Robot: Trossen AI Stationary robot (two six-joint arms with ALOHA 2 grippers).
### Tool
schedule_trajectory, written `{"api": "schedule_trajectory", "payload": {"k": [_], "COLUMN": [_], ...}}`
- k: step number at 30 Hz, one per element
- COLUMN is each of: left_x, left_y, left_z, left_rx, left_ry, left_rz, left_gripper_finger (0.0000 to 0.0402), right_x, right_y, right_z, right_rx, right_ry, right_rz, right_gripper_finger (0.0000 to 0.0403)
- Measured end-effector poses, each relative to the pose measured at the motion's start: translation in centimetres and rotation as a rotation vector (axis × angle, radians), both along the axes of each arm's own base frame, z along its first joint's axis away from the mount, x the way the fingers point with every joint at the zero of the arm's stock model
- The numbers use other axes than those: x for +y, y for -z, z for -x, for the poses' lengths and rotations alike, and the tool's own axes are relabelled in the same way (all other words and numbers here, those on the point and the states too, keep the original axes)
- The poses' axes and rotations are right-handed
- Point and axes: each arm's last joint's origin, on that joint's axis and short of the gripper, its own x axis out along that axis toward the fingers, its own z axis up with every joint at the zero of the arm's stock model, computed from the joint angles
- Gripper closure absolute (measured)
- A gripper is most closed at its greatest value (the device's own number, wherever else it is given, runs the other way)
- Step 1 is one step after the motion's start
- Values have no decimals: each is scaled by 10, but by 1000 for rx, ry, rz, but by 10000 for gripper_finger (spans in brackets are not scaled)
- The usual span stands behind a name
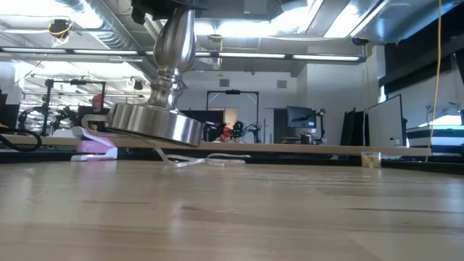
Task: Screw lightbulb
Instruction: Remove the light bulb from the lamp
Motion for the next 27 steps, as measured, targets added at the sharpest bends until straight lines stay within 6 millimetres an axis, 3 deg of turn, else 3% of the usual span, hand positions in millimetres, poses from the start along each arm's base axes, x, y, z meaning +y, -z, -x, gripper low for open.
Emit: {"api": "schedule_trajectory", "payload": {"k": [4, 10, 18, 21, 27], "left_x": [-5, -22, -27, -21, -17], "left_y": [0, -3, -5, -5, -4], "left_z": [2, 5, -3, -6, -7], "left_rx": [20, 36, -36, -41, -33], "left_ry": [21, 219, 834, 908, 874], "left_rz": [-31, -108, 4, 45, 53], "left_gripper_finger": [272, 272, 272, 272, 272], "right_x": [7, 27, 39, 39, 38], "right_y": [-3, -10, -14, -14, -13], "right_z": [4, 18, 27, 27, 26], "right_rx": [12, 69, 57, 66, 72], "right_ry": [-72, -315, -862, -872, -772], "right_rz": [23, 92, 116, 101, 74], "right_gripper_finger": [257, 256, 256, 256, 256]}}
